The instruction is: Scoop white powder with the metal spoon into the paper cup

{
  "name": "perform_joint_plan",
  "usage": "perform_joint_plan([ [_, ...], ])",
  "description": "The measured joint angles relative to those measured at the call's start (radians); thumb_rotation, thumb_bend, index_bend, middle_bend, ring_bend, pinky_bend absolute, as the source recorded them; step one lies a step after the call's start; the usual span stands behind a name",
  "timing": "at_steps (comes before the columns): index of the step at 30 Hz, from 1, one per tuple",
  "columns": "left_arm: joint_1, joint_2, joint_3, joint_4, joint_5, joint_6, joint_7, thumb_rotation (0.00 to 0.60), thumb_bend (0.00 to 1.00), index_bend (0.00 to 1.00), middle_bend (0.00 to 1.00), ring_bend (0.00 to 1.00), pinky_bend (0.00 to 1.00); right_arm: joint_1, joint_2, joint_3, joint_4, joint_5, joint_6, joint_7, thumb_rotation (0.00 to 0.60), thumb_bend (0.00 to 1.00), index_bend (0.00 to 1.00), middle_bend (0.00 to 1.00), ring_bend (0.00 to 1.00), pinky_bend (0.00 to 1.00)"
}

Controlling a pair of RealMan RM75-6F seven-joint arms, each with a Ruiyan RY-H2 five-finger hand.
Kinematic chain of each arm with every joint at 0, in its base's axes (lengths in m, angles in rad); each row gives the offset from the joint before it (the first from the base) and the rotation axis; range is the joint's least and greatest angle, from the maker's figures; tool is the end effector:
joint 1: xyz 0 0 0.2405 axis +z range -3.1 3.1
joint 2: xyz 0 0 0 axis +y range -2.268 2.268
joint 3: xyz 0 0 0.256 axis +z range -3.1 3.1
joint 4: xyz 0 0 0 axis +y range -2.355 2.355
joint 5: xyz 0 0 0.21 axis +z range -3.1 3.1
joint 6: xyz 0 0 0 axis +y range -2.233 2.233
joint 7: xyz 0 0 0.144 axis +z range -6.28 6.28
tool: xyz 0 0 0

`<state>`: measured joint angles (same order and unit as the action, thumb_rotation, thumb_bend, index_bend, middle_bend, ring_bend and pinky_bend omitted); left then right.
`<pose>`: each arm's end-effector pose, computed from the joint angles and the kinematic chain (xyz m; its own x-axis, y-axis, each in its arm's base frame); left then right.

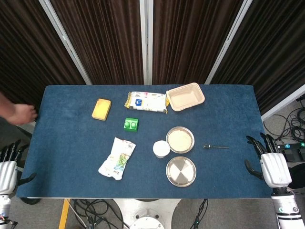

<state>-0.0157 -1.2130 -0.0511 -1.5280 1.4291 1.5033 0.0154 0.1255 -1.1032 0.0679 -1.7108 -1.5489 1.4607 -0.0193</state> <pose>-0.3391 0.1586 0.1428 0.3953 0.0117 0.9185 0.9103 0.1287 -0.3934 -0.2774 -0.1942 0.1522 0.3408 -0.0004 0.9401 -0.9348 -0.1063 0.3389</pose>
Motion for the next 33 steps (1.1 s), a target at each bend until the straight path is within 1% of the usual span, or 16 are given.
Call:
perform_joint_plan([
  [8, -0.003, -0.001, -0.001, -0.001, -0.001, -0.003, 0.004, 0.600, 0.16, 0.22, 0.14, 0.07, 0.05, 0.003, 0.000, -0.002, 0.002, 0.005, -0.007, -0.001, 0.600, 0.28, 0.15, 0.27, 0.01, 0.00],
  [10, -0.002, -0.002, -0.001, -0.001, -0.001, -0.001, 0.004, 0.600, 0.16, 0.22, 0.14, 0.07, 0.05, 0.007, 0.000, -0.001, 0.003, 0.009, -0.017, -0.007, 0.600, 0.27, 0.12, 0.27, 0.01, 0.00],
  [11, -0.002, -0.002, -0.001, -0.001, -0.001, 0.000, 0.003, 0.600, 0.16, 0.22, 0.14, 0.07, 0.05, 0.011, 0.000, -0.001, 0.004, 0.011, -0.025, -0.010, 0.600, 0.26, 0.11, 0.27, 0.01, 0.00],
  [14, -0.003, -0.005, 0.000, 0.002, 0.002, -0.001, 0.002, 0.600, 0.16, 0.22, 0.14, 0.07, 0.05, 0.032, -0.003, 0.006, 0.009, 0.030, -0.066, -0.020, 0.600, 0.14, 0.09, 0.26, 0.01, 0.01],
  [16, -0.003, -0.007, 0.001, 0.003, 0.004, -0.001, 0.001, 0.600, 0.16, 0.22, 0.14, 0.07, 0.05, 0.055, -0.006, 0.014, 0.014, 0.054, -0.112, -0.028, 0.600, 0.11, 0.09, 0.26, 0.01, 0.01],
  [19, -0.002, -0.008, 0.003, 0.004, 0.000, -0.003, 0.001, 0.600, 0.16, 0.22, 0.14, 0.07, 0.05, 0.099, -0.019, 0.029, 0.031, 0.103, -0.198, -0.046, 0.600, 0.10, 0.09, 0.28, 0.01, 0.01],
  [21, -0.001, -0.009, 0.004, 0.005, -0.003, -0.007, 0.001, 0.600, 0.16, 0.22, 0.14, 0.07, 0.05, 0.143, -0.043, 0.041, 0.064, 0.149, -0.276, -0.074, 0.600, 0.10, 0.16, 0.30, 0.03, 0.01],
  [24, -0.001, -0.009, 0.006, 0.005, -0.007, -0.014, 0.003, 0.600, 0.16, 0.22, 0.14, 0.07, 0.05, 0.189, -0.091, 0.052, 0.128, 0.191, -0.343, -0.115, 0.600, 0.11, 0.30, 0.36, 0.06, 0.02],
  [26, -0.003, -0.009, 0.005, 0.004, -0.009, -0.017, 0.004, 0.600, 0.16, 0.22, 0.14, 0.07, 0.05, 0.217, -0.129, 0.057, 0.179, 0.214, -0.377, -0.135, 0.600, 0.14, 0.36, 0.39, 0.08, 0.03],
  [28, -0.006, -0.008, 0.004, 0.004, -0.011, -0.022, 0.006, 0.600, 0.16, 0.22, 0.14, 0.07, 0.05, 0.247, -0.175, 0.062, 0.240, 0.234, -0.414, -0.150, 0.600, 0.17, 0.39, 0.41, 0.09, 0.04],
  [31, -0.009, -0.009, 0.003, 0.002, -0.013, -0.026, 0.009, 0.600, 0.16, 0.22, 0.14, 0.07, 0.05, 0.283, -0.237, 0.063, 0.327, 0.256, -0.460, -0.171, 0.600, 0.21, 0.39, 0.43, 0.11, 0.06],
  [33, -0.010, -0.009, 0.004, 0.001, -0.014, -0.029, 0.010, 0.600, 0.16, 0.22, 0.14, 0.07, 0.05, 0.304, -0.282, 0.062, 0.384, 0.269, -0.486, -0.187, 0.600, 0.22, 0.40, 0.44, 0.11, 0.06],
])
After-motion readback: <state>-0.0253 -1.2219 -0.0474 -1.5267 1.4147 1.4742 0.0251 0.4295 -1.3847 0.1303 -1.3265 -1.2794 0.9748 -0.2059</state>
